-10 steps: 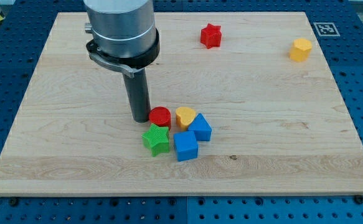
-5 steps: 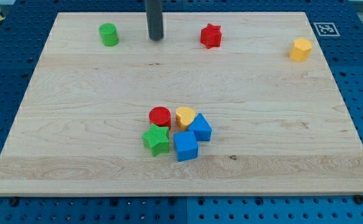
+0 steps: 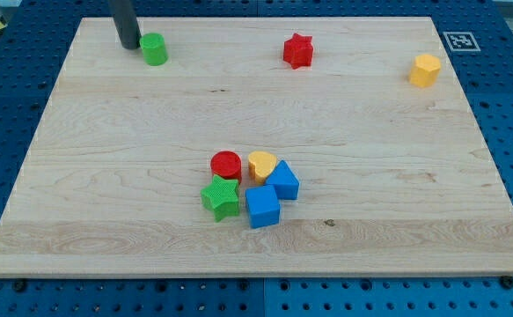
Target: Move green circle to the top of yellow heart
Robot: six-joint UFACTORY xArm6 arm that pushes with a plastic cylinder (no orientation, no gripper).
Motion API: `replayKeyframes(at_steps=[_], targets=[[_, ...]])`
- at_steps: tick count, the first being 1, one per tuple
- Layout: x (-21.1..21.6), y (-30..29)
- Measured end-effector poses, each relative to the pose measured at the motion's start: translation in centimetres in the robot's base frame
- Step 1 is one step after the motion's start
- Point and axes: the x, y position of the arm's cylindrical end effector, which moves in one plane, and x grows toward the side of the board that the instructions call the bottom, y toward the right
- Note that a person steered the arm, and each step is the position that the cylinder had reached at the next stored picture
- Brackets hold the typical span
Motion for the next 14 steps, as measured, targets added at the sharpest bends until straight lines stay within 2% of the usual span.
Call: replayKeyframes(at_steps=[3,5,8,12,14], targets=[[-1.9,5.3],[1.6,6.0],[6.7,13.1],[14.0,14.3],[15.1,17.2]])
